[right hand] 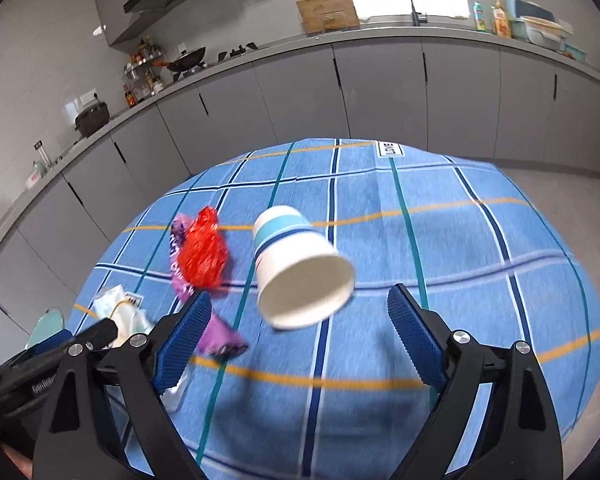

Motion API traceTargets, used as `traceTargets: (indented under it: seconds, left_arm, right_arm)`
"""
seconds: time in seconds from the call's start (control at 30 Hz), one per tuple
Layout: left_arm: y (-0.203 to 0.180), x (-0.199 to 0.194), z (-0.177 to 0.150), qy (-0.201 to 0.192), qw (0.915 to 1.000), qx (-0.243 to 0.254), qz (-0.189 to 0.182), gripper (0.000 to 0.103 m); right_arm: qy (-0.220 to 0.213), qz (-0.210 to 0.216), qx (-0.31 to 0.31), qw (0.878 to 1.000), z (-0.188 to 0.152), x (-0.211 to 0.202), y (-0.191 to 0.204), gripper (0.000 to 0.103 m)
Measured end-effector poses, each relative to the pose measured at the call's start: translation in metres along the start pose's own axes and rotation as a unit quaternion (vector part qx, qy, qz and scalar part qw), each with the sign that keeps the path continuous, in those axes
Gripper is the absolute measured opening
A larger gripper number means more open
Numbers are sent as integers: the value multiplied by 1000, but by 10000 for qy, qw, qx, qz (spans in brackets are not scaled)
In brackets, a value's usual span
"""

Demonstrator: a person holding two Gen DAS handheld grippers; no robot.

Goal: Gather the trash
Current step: 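Move both tools back to the table toward the paper cup and clear bag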

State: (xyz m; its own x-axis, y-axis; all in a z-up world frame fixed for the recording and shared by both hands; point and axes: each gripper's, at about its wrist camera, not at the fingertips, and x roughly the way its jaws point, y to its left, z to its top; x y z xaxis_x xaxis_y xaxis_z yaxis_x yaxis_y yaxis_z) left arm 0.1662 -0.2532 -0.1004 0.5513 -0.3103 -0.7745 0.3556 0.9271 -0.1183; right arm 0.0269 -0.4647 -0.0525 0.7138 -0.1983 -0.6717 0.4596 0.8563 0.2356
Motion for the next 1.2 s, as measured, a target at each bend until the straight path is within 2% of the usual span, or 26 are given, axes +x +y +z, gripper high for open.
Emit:
traceTargets:
  seconds: [0.17,0.23,0.47,0.6,1.03,1.2]
  left_arm:
    - [-9,17,3,190,9994,-269,-51,96]
    - [-14,22,5,170,9996,-230,17,96]
    - [-24,33,6,219,9997,-126,46,85]
    - [-25,36,6,229,9997,-98,3,79]
    - [-26,45,6,303,9994,-123,-80,73]
    - [-26,47,4,357,9990,-196,-176,69]
  right_arm:
    - [203,37,-107,9997,19,27,-2,89]
    - [286,15,-245,9993,22,35,1,89]
    - [609,26,-213,9979,20,62,-3,89]
    - [672,30,-241,9974,17,67,-3,89]
    - [731,44,-176,9972,11,75,-3,87]
    - [754,68,-115,9971,9,78,-7,82]
